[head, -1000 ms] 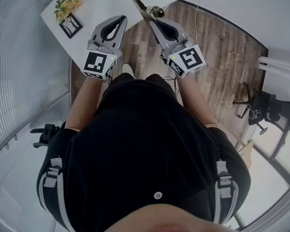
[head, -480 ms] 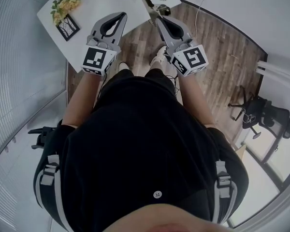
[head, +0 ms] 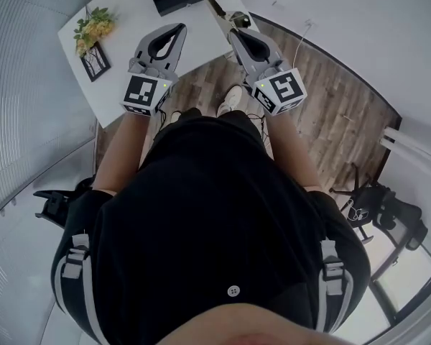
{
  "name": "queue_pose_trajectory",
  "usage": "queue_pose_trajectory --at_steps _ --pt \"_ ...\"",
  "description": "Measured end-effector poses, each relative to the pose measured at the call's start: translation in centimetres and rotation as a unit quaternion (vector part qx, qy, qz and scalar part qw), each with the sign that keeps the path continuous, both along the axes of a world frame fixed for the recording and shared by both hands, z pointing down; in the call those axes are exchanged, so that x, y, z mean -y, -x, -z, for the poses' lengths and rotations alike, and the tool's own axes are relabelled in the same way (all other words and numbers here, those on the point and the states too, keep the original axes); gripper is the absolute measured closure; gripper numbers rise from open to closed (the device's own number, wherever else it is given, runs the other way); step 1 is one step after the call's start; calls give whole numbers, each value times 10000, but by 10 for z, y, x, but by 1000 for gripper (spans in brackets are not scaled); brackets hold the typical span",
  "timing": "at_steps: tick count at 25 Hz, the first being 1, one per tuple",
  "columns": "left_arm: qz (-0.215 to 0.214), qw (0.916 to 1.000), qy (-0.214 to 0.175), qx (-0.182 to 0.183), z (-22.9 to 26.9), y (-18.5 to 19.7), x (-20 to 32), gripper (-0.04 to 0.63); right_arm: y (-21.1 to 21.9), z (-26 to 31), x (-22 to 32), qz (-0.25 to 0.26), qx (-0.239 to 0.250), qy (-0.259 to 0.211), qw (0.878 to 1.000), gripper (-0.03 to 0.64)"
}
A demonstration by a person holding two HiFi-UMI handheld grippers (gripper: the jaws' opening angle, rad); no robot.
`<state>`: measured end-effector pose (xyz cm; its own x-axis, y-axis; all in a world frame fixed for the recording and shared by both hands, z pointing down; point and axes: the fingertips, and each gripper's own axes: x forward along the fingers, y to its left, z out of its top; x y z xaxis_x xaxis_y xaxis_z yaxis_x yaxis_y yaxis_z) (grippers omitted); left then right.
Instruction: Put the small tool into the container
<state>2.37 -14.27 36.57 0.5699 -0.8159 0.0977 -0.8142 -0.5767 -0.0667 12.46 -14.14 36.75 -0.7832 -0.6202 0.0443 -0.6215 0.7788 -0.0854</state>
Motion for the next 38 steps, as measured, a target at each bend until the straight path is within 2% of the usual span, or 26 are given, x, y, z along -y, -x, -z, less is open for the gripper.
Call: queue_pose_trajectory --at_steps 8,14,18,23,28,32,38 --pt "668 9977 141 -8 -4 -40 48 588 -39 -5 67 675 5 38 9977 600" --pt "1270 9914 299 -70 -12 -38 71 588 -36 -21 104 1269 -116 181 9917 600" --pt "1452 9887 368 -61 -15 -35 88 588 -31 -27 128 1469 -168 255 9887 600" --pt "1567 9863 453 -229 -26 -16 107 588 -9 -36 149 1619 -338 277 9858 598" --pt "1665 9849 345 -314 -36 8 130 588 22 -44 172 1822 -618 289 9809 600" --pt "1712 9836 304 -481 -44 31 151 588 49 -60 194 2004 -975 344 9742 598" --pt "1717 9840 220 -414 -56 64 173 588 96 -88 220 2258 -1668 264 9594 598"
